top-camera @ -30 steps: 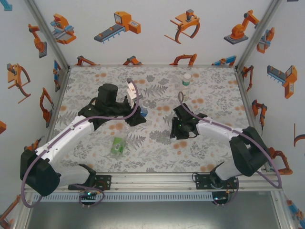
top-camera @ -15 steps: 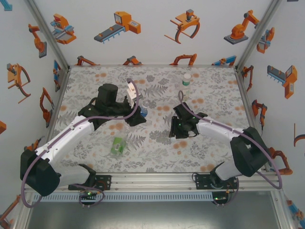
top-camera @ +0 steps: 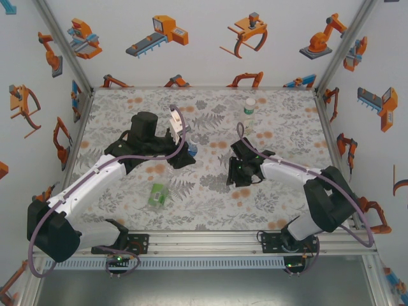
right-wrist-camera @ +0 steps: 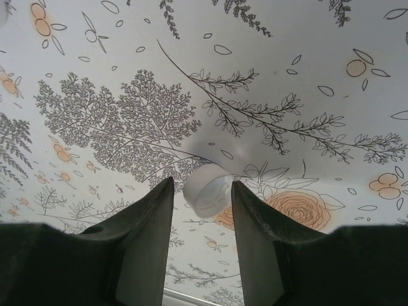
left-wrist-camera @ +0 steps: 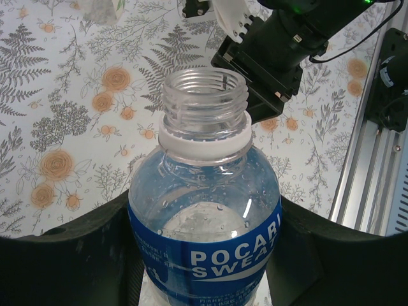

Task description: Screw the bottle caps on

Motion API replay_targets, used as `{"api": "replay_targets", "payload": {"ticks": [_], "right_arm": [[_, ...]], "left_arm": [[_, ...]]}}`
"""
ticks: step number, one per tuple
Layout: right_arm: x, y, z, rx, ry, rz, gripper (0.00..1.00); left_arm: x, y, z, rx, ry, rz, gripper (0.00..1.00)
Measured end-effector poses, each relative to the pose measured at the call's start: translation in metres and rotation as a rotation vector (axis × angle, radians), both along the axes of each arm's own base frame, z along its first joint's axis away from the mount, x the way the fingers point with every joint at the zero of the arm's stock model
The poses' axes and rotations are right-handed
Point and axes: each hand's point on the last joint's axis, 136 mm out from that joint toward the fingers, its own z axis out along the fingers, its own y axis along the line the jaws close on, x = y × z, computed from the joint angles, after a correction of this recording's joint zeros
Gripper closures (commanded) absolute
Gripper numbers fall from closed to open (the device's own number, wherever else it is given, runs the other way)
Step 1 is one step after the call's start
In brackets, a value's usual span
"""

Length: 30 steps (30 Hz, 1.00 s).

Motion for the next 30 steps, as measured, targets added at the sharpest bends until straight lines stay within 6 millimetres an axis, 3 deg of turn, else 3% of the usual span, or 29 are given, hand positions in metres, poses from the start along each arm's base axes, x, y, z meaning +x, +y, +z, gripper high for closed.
{"api": "replay_targets", "payload": {"ticks": [4,12,21,25,30], "right_arm": [[-0.003,-0.002,-0.006,-0.011,0.015,0.000,0.62],[-0.002,0.000,-0.011,0.003,0.014,-0.001,0.78],[0.008,0.036,0.000,0.251,-0.023,-0.002,0.79],[0.003,0.034,-0.011,0.365,0.002,-0.048,0.76],[0.002,0.029,-0.011,0.449,0.012,-0.086,0.66]], "left_arm": [[0.000,0.000,0.000,0.000,0.000,0.000,1.00],[0.000,0.000,0.000,0.000,0.000,0.000,1.00],[0.000,0.000,-0.001,0.002,0.003,0.000,1.00],[0.000,0.000,-0.001,0.002,0.006,0.001,1.00],[0.001,-0.001,-0.002,0.001,0.016,0.003,1.00]]}}
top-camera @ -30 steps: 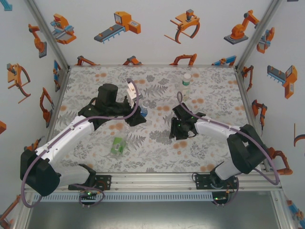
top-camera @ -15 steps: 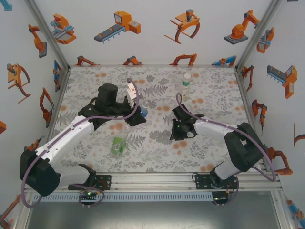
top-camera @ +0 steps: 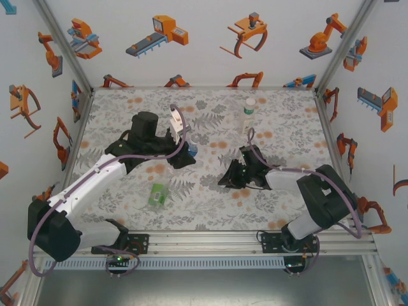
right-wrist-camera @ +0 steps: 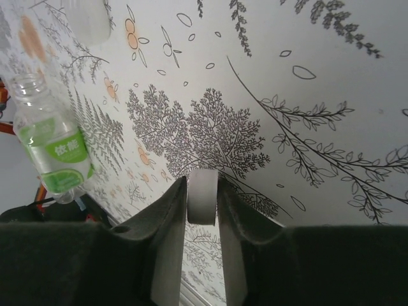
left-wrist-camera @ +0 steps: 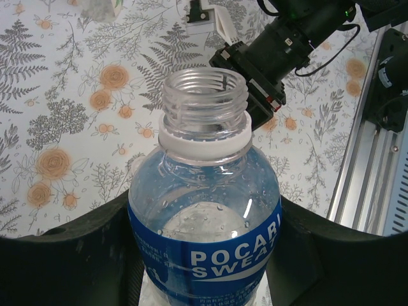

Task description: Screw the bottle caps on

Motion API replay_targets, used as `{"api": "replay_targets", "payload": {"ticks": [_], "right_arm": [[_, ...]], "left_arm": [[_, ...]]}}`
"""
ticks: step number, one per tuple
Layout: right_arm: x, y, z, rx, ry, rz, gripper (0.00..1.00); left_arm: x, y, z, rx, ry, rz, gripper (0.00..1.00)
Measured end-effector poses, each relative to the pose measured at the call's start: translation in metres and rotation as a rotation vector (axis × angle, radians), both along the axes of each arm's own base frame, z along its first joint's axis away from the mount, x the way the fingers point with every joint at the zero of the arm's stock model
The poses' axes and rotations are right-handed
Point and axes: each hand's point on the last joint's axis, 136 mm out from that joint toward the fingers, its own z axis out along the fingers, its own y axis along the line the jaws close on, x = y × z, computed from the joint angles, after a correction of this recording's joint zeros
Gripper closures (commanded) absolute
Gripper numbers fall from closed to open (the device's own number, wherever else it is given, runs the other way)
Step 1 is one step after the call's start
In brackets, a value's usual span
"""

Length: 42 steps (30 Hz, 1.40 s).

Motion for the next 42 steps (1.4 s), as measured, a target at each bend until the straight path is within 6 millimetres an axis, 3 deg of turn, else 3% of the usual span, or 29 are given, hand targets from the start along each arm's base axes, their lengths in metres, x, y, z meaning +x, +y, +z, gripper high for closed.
{"api": "replay_targets", "payload": {"ticks": [7,21,27,30,42], "right_arm": [[-0.009,-0.016,0.002,-0.064,0.005,-0.016,0.63],[-0.014,-0.050,0.007,-0.361,0.011,0.021,0.61],[0.002,-0.028,0.038,-0.478,-0.144,0.105,0.59],[0.006,-0.013,0.043,-0.516,-0.202,0.161,0.57],[0.015,0.007,0.006,-0.633,-0.180,0.289,0.59]], "left_arm": [[0.000,-0.001,0.004,-0.014,0.014,0.004,1.00],[-0.001,-0.003,0.005,-0.020,0.032,0.010,1.00],[-0.001,-0.003,0.005,-0.023,0.044,0.015,1.00],[-0.001,-0.003,0.005,-0.023,0.046,0.018,1.00],[-0.006,0.003,0.004,-0.023,0.035,0.031,1.00]]}}
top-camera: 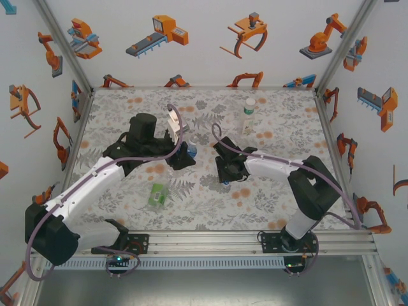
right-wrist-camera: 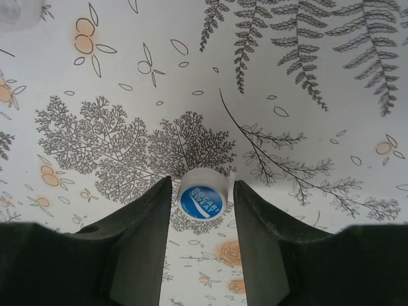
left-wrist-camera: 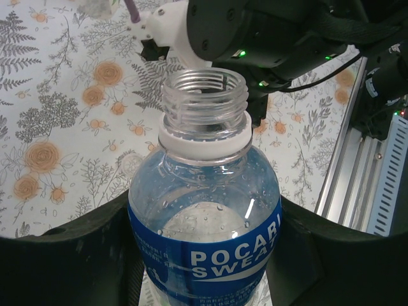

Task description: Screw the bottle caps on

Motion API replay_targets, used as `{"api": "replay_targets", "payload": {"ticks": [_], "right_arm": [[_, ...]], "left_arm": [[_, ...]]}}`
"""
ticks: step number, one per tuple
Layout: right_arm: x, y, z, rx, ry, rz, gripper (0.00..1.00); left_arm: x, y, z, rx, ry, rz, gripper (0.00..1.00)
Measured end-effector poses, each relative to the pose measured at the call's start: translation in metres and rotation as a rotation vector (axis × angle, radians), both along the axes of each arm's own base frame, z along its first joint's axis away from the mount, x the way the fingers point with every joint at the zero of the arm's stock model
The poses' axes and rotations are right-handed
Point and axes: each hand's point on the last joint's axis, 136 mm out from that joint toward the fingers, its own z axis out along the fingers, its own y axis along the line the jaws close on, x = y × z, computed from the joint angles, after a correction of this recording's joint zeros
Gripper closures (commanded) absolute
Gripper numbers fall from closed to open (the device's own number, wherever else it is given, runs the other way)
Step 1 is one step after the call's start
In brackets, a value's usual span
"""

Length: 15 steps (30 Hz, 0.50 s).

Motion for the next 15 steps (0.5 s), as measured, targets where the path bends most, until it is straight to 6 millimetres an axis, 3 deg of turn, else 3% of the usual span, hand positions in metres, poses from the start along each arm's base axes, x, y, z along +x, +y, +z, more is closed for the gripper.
{"api": "replay_targets", "payload": {"ticks": [15], "right_arm": [[-0.007,0.014,0.001,-0.037,0.034,0.057,0.62]], "left_arm": [[-0.003,0.002,-0.010,0.007,0.009,0.003,1.00]]}}
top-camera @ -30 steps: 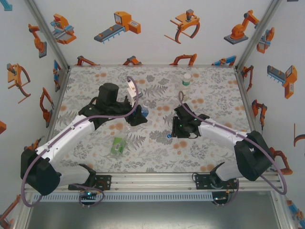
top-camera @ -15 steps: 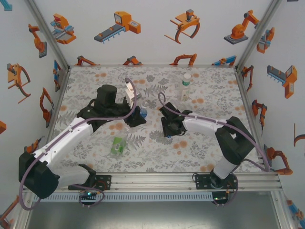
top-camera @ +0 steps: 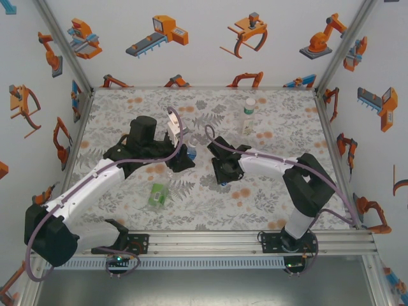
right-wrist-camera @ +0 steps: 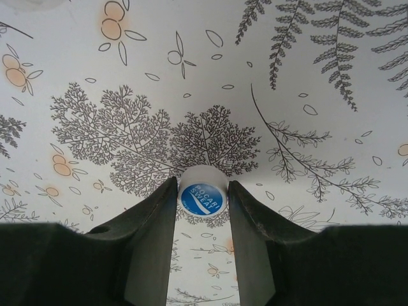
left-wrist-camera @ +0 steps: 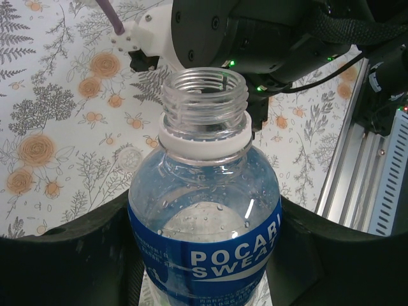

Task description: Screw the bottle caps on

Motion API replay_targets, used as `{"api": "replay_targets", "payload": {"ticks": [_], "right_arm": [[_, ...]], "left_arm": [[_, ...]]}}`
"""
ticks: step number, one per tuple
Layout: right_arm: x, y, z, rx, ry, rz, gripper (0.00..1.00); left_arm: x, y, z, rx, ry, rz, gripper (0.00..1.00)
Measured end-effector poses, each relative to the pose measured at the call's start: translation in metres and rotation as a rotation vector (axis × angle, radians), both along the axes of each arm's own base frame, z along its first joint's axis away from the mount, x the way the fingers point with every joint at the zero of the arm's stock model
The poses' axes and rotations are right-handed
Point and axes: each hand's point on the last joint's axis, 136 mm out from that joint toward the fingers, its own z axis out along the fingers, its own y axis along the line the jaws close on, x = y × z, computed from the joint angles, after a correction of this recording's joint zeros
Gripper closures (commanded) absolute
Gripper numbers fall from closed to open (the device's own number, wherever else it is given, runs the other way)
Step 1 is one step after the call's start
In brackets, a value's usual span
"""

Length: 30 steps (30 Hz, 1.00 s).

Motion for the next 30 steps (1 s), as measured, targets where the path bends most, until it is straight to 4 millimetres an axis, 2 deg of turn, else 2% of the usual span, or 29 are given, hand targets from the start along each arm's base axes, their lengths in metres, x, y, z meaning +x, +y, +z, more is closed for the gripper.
{"api": "replay_targets", "payload": {"ticks": [22,30], "right_arm": [[-0.0074,-0.0030,-0.0065,-0.039,0.041,0.005,0.60],[-0.0087,-0.0043,-0.0070,-0.045,0.046,0.005,0.64]], "left_arm": [[0.0002,-0.0012,0.0012,-0.009,-0.004,-0.004,1.00],[0.0022,-0.0037,0.0027,-0.023,-0.003,-0.004,1.00]]}}
